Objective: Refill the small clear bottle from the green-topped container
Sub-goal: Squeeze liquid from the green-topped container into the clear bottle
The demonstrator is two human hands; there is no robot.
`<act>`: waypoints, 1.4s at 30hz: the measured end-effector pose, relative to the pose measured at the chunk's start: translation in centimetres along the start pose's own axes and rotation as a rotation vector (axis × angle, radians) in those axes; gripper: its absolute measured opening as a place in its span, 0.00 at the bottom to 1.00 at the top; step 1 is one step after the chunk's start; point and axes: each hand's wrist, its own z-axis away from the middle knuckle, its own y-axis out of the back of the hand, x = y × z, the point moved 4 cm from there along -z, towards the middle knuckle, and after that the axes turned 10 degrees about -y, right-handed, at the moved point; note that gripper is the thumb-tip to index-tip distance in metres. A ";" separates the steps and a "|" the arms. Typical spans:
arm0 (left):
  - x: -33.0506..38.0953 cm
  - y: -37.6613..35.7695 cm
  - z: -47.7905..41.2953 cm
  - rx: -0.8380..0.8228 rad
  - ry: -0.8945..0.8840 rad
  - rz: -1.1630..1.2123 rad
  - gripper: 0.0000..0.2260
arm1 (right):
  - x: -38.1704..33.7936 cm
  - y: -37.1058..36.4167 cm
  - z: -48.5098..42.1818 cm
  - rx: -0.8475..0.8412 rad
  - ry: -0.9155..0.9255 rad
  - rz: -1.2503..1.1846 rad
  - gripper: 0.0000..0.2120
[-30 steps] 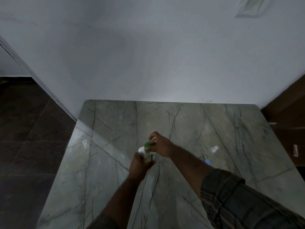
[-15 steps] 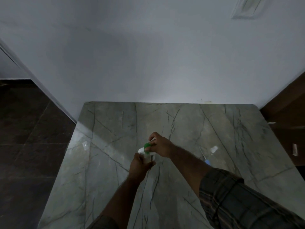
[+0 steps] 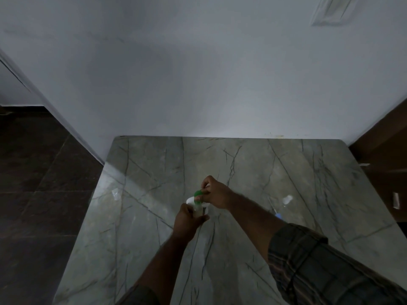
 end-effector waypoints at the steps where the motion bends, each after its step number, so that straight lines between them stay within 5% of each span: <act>1: -0.1 -0.1 0.0 0.003 0.003 0.006 0.24 | 0.1 -0.1 0.0 0.006 0.007 -0.001 0.21; 42: -0.3 -0.1 -0.1 0.011 0.002 0.050 0.24 | 0.0 0.2 0.3 -0.006 0.008 0.045 0.24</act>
